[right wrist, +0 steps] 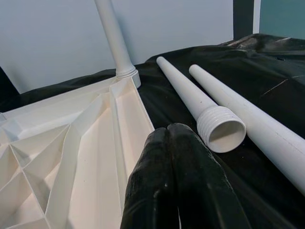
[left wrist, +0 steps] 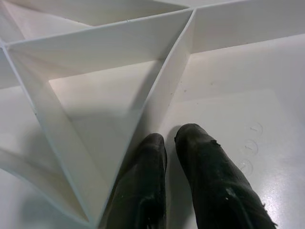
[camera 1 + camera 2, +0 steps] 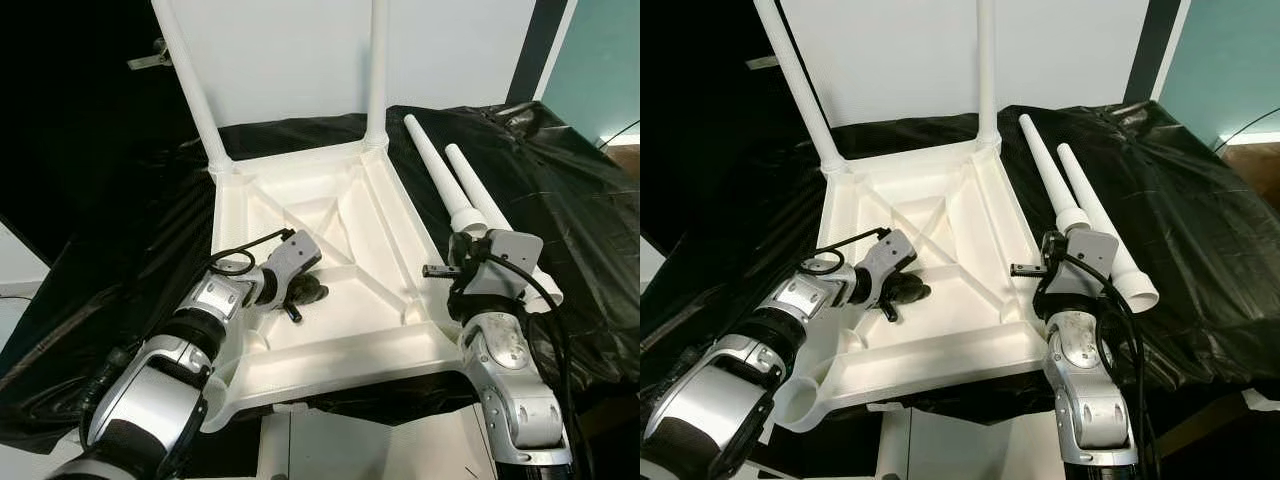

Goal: Building children table

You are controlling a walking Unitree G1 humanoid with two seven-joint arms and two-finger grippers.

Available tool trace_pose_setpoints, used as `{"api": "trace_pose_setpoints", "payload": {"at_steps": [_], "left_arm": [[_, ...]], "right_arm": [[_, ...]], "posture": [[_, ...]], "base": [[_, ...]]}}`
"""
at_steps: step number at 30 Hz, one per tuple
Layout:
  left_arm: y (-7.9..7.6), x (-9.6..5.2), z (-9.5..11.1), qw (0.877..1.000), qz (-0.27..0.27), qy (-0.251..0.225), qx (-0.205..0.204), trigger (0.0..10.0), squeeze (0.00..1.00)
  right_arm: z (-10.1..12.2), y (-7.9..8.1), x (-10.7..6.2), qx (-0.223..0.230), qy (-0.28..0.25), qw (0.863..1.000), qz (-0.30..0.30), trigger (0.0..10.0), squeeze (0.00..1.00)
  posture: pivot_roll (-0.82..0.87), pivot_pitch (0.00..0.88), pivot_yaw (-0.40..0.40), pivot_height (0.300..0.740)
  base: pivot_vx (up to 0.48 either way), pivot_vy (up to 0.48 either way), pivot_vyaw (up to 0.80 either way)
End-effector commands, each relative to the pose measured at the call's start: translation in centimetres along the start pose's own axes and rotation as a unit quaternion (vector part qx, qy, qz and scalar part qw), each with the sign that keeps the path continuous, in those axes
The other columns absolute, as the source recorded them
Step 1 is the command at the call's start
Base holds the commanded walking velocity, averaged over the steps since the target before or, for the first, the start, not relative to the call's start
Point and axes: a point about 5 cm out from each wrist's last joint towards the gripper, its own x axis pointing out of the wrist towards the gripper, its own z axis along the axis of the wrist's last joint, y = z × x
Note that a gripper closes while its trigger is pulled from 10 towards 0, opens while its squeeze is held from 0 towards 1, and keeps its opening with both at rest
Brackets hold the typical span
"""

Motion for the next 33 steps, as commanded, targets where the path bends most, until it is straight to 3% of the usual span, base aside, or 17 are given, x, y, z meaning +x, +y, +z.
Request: {"api": "trace_pose_setpoints", "payload": {"at_steps": [1,12,33], "left_arm": [[2.5,-0.8,-1.8,0.972,0.231,0.036,-0.016,10.0,0.00],[3.6,-1.1,-0.8,0.961,0.275,0.017,-0.006,10.0,0.00],[4.4,-1.4,0.0,0.949,0.314,-0.005,-0.002,10.0,0.00]], "right_arm": [[-0.1,0.2,-0.1,-0.002,0.005,1.000,0.004,10.0,0.00],[-0.2,0.4,0.0,0.000,0.007,1.000,0.005,10.0,0.00],[-0.2,0.5,0.3,0.002,0.006,1.000,0.006,10.0,0.00]], "posture": [[-0.17,0.029,0.081,0.740],[-0.16,0.030,0.085,0.740],[-0.16,0.022,0.087,0.740]], "base": [[0.000,0.000,0.00],[0.000,0.000,0.00],[0.000,0.000,0.00]]}}
